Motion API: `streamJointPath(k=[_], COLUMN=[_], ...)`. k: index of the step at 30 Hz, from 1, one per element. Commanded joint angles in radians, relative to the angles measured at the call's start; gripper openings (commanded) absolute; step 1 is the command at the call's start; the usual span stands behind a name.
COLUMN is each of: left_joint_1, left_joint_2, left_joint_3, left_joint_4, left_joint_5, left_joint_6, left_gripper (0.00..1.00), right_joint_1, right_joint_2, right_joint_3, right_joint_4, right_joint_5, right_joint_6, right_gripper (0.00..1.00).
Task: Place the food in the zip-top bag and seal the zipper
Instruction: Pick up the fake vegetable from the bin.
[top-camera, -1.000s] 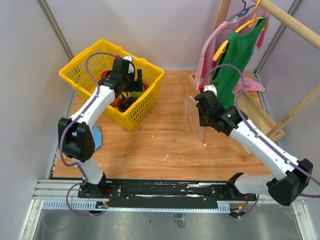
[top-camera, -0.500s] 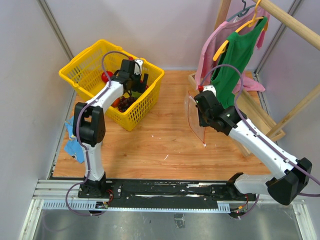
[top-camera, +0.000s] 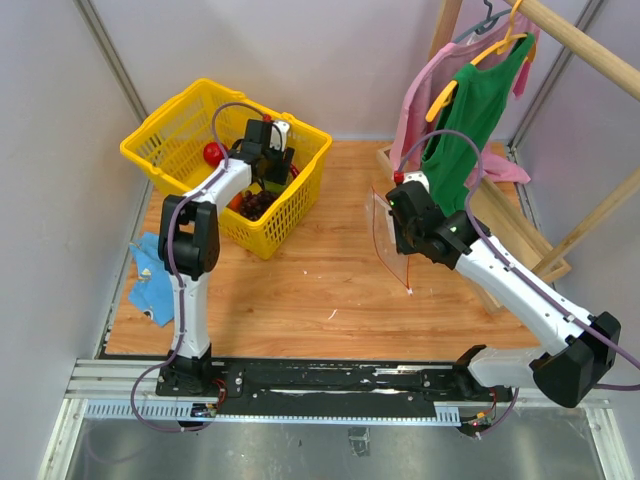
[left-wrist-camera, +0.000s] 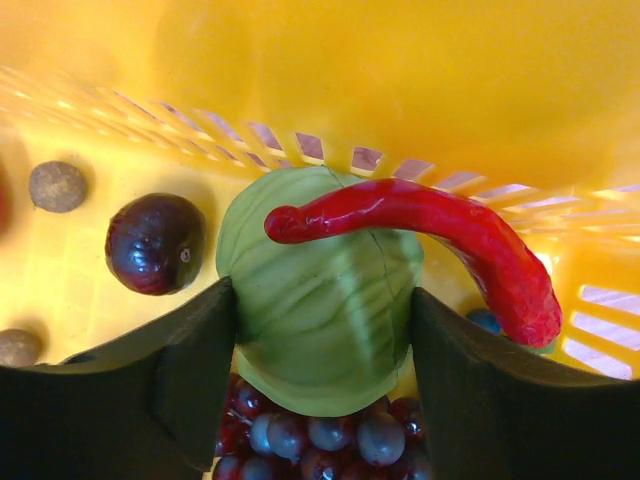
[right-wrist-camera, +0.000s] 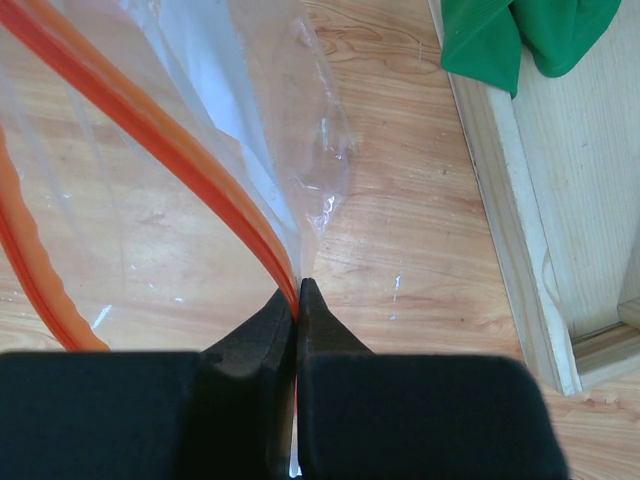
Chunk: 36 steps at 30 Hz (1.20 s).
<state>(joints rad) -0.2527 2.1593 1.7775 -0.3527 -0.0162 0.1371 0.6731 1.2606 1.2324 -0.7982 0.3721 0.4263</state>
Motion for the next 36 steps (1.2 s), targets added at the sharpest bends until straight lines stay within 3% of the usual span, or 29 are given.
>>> streamJointPath(k=[1, 7, 12, 22, 26, 36], left_joint_1=[0.0, 0.0, 0.0, 0.001, 0.001, 0.001], left_joint_2=[0.014, -0.06, -0.165, -0.364, -0.425, -0.701], left_joint_3=[0.008, -0.021, -0.062, -0.14, -0.132, -0.201], left_joint_4=[-0.005, -0.006, 0.0, -0.02, -0.069, -0.077], left_joint_5=[0.01, 0.028, 0.016, -0.055, -0.09, 0.057], left_joint_6=[0.026, 0.015, 0.0, -0.119, -0.247, -0.501], left_gripper=[0.58, 0.22, 0.02, 0.0, 0.0, 0.0], right_joint_1=[-0.003, -0.004, -0.001, 0.007, 0.019, 0.041], right_joint_2=[-0.009, -0.028, -0.038, -0.037, -0.027, 0.041], right_joint_3=[0.013, 0.009, 0.012, 0.02, 0.023, 0.08], right_joint_4=[-0.021, -0.021, -0.018, -0.006, 0.007, -0.005], right_joint_5=[-0.002, 0.001, 0.0, 0.003, -0.013, -0.025], right_joint_6=[0.019, 0.02, 0.019, 0.03, 0.031, 0.074], right_gripper=[0.01, 0.01, 0.01, 0.01, 0.01, 0.01])
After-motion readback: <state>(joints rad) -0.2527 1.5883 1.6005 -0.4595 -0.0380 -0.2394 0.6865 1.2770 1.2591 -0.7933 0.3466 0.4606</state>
